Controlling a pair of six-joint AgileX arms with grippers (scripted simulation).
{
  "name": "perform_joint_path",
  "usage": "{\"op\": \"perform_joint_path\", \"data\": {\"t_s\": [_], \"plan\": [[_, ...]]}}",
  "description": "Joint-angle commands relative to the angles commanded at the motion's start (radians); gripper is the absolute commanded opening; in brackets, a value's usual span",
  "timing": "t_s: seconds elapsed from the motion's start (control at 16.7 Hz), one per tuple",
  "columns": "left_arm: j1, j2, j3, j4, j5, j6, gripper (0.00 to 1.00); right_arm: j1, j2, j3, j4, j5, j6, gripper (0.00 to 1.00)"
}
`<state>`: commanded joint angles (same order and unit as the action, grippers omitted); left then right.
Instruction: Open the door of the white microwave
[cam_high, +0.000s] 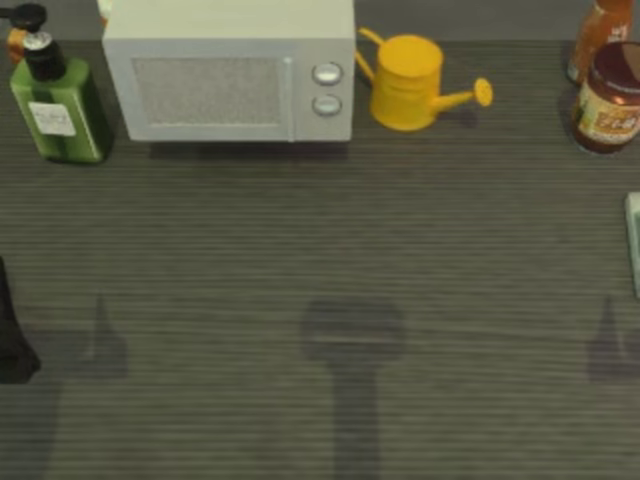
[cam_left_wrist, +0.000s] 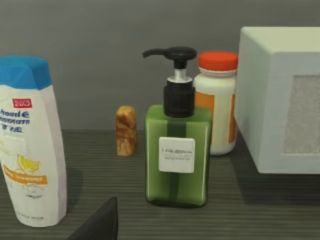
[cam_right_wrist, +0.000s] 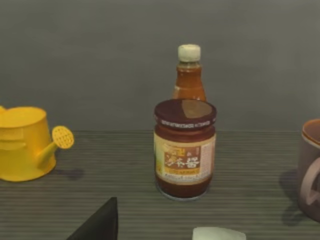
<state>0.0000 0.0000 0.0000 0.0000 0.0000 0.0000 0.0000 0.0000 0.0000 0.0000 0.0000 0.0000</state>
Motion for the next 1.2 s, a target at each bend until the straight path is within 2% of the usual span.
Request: {"op": "perform_joint_path", "data": {"t_s": [0.3, 0.54, 0.78, 1.2], "plan": [[-0.021, 0.061, 0.059, -0.046, -0.010, -0.014, 1.00, 0.000, 0.000, 0.000, 0.000, 0.000, 0.000, 1.00], [-0.086, 0.290, 0.280, -0.193, -0.043, -0.067, 1.00, 0.000, 0.000, 0.000, 0.000, 0.000, 0.000, 1.00], [-0.181, 0.662, 0.653, -0.395, -0.091, -0.153, 1.00, 0.000, 0.000, 0.000, 0.000, 0.000, 0.000, 1.00], [-0.366, 1.393, 1.481, -0.758, -0.177, -0.334, 1.00, 0.000, 0.000, 0.000, 0.000, 0.000, 0.000, 1.00]]}}
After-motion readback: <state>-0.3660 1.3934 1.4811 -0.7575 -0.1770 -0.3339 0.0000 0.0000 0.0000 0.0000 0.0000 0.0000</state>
